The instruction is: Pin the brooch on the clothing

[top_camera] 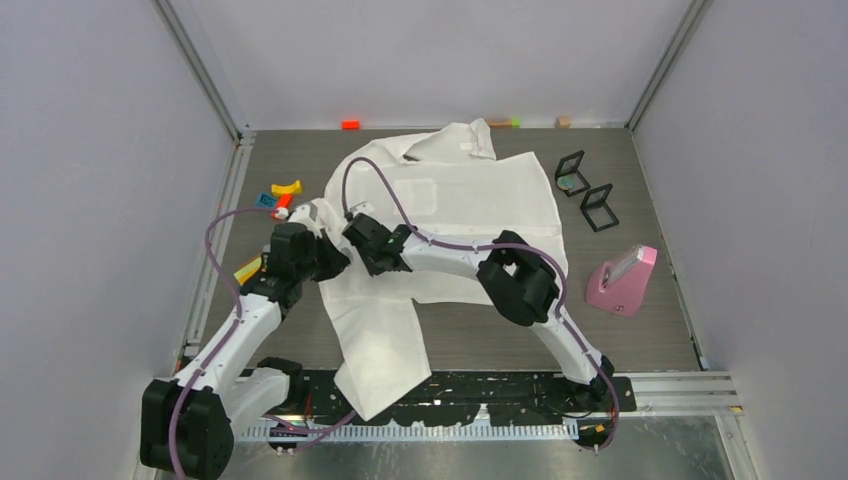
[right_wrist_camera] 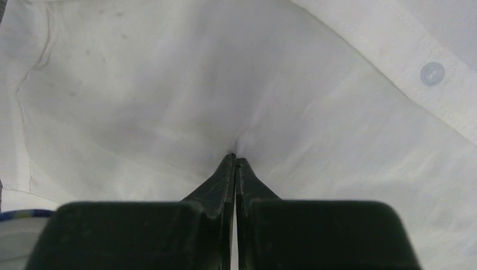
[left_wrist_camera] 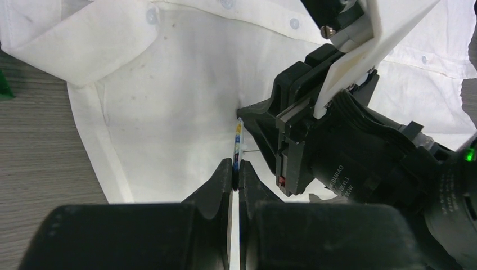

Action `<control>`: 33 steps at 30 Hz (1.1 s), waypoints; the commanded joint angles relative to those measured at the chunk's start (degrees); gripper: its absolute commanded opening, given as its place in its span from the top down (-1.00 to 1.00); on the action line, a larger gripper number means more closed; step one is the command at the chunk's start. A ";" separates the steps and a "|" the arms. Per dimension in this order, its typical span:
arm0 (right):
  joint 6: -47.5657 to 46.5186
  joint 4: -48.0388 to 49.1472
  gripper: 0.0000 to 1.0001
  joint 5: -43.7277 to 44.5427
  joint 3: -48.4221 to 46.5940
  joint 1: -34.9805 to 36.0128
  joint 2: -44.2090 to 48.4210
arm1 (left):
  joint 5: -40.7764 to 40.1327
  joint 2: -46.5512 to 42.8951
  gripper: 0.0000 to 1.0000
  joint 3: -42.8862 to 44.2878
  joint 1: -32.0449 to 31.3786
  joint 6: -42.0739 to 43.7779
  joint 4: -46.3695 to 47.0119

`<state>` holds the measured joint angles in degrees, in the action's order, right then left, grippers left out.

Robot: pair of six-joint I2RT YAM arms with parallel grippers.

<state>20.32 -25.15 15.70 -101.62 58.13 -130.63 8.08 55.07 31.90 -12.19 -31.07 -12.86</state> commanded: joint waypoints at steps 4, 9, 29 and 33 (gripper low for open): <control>3.66 3.87 0.99 -0.96 6.18 -0.72 4.33 | -2.01 3.93 1.00 -0.60 -2.34 1.72 5.85; 6.62 14.54 0.99 -6.38 14.43 -2.82 9.52 | -3.25 8.76 1.00 0.04 -5.36 1.24 9.49; 13.99 40.25 0.99 -24.71 30.52 -8.55 16.64 | -7.40 21.75 1.00 2.05 -9.68 3.28 16.12; 13.94 41.83 0.99 -25.59 31.89 -8.56 17.65 | -11.09 22.02 1.00 3.11 -10.84 5.11 14.21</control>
<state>33.63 10.61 -8.56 -70.54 49.36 -117.40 1.72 77.03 32.21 -22.04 -28.86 0.43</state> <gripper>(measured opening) 0.023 0.033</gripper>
